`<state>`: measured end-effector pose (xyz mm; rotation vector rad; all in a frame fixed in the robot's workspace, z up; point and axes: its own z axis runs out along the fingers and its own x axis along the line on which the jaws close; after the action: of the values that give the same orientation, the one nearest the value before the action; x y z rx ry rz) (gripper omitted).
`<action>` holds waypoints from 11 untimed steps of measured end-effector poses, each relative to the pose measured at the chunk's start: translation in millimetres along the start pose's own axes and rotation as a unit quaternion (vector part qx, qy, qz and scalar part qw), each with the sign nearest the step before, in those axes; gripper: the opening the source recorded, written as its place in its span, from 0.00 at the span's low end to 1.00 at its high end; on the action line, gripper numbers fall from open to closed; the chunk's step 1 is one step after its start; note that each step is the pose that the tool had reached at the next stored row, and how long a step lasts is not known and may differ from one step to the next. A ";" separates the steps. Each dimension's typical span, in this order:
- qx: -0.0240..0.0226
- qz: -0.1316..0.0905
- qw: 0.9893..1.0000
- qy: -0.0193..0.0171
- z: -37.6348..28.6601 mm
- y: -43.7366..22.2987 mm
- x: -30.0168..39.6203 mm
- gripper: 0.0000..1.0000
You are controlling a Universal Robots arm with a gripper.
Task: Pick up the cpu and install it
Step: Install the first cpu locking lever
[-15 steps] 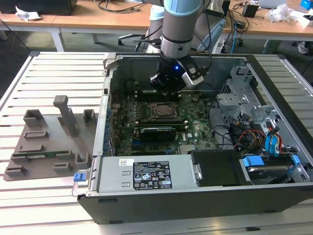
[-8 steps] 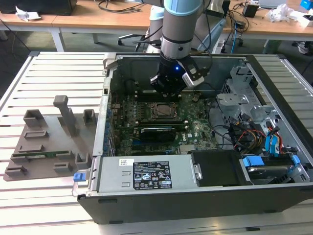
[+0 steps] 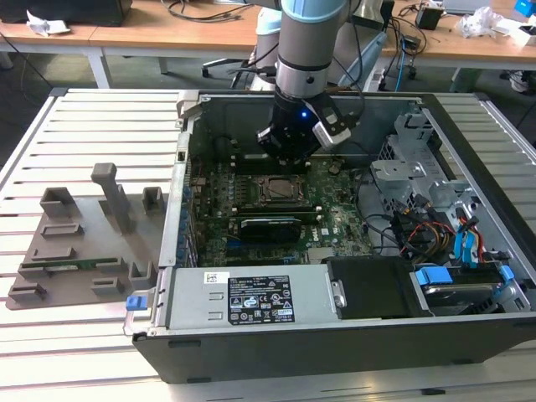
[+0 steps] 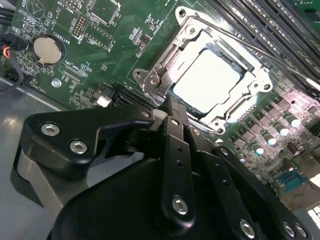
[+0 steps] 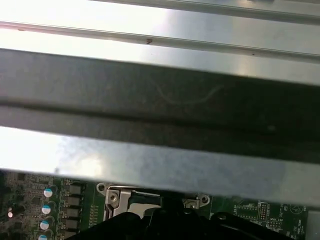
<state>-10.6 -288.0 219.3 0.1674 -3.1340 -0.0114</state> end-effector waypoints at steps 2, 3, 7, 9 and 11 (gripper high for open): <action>0.001 0.000 1.000 0.000 -4.4 0.0 0.0 0.11; 0.002 0.000 1.000 0.000 -7.1 0.1 0.0 0.11; 0.004 0.000 1.000 0.000 -11.8 0.1 0.1 0.11; 0.005 0.000 1.000 0.001 -14.2 0.1 0.1 0.11; 0.007 0.000 1.000 0.001 -16.6 0.1 0.1 0.11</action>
<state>-10.6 -288.0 235.9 0.1672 -3.1333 0.0109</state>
